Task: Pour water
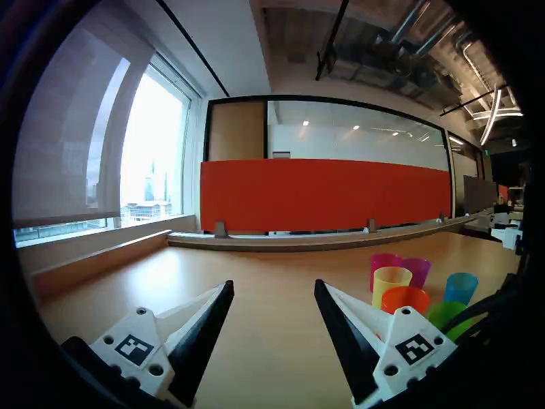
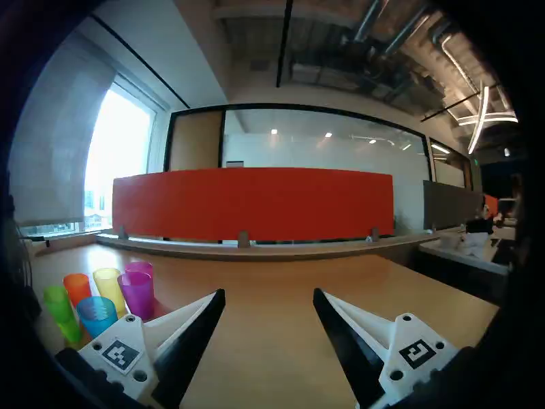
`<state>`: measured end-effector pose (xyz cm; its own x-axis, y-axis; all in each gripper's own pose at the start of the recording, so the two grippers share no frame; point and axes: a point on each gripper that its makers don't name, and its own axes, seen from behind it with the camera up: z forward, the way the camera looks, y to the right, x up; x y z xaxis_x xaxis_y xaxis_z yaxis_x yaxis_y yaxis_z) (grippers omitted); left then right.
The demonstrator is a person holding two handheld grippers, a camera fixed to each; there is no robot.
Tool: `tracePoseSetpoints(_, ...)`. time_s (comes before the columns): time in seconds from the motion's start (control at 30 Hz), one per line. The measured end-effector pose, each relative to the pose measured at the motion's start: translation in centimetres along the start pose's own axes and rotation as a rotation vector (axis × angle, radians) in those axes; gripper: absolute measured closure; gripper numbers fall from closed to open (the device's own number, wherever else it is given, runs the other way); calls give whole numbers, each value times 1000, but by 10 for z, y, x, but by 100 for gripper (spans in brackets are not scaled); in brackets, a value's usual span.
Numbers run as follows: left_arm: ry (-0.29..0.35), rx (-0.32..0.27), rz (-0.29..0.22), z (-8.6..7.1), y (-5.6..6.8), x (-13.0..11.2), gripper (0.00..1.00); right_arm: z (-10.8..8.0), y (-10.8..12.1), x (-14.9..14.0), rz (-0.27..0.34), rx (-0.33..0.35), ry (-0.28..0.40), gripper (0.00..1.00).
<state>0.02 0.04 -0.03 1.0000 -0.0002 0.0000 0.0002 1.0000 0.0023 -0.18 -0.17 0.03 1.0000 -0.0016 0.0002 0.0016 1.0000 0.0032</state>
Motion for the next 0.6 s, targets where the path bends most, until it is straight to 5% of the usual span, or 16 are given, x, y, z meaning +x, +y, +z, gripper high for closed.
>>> tracePoseSetpoints(0.6,0,0,-1,-1,-1,0,13,0,0,0,0,0,0,0)
